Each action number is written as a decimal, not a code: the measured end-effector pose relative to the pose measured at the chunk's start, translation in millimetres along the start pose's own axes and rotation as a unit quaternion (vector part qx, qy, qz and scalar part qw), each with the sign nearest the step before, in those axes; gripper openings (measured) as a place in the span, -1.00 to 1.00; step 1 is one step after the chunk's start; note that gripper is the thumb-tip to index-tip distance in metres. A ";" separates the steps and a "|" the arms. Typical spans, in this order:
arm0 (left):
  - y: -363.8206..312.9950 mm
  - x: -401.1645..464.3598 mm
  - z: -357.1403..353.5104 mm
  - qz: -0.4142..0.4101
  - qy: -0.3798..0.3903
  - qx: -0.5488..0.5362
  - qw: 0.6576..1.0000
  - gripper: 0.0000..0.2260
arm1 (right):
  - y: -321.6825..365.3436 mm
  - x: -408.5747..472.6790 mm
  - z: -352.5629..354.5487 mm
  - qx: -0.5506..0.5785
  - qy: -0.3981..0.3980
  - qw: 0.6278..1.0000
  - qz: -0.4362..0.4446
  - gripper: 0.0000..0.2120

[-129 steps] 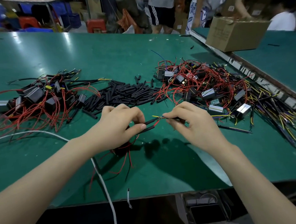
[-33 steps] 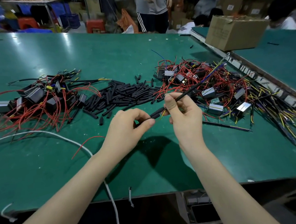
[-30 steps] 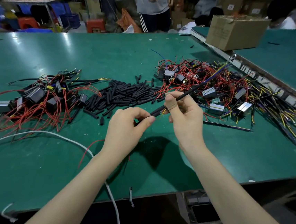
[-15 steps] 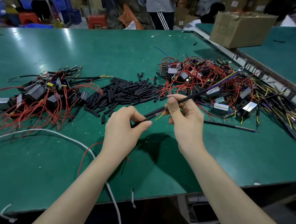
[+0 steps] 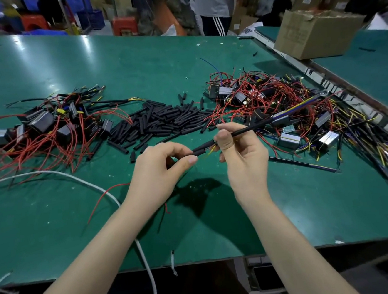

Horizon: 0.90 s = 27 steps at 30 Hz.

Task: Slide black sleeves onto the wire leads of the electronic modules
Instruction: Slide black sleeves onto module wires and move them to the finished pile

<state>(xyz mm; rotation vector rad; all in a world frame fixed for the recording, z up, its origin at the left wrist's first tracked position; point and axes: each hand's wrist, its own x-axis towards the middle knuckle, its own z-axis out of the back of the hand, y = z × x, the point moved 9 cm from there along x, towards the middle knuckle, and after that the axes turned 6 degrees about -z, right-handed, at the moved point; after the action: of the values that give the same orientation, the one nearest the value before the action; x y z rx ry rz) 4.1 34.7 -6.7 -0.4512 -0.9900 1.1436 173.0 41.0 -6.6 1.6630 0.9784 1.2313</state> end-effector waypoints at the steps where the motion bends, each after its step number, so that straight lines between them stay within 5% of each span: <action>1: 0.8 -0.6 0.3 0.004 -0.009 -0.001 1.000 -0.84 | 0.0 -0.1 -0.1 -0.001 0.000 1.000 0.000 -0.96; 20: -2.0 1.0 -7.9 0.008 0.012 0.011 1.000 -0.95 | -4.3 -0.3 -0.8 0.040 0.007 0.999 -0.024 -0.95; 27: 7.7 2.7 -10.8 0.055 0.004 -0.082 0.995 -0.95 | -5.4 0.8 -0.3 0.042 0.021 0.998 -0.036 -0.96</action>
<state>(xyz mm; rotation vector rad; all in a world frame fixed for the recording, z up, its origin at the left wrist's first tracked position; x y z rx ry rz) 9.2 42.0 -16.9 -0.6479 -1.0673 1.1623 172.3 43.7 -11.2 1.6579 1.1201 1.1947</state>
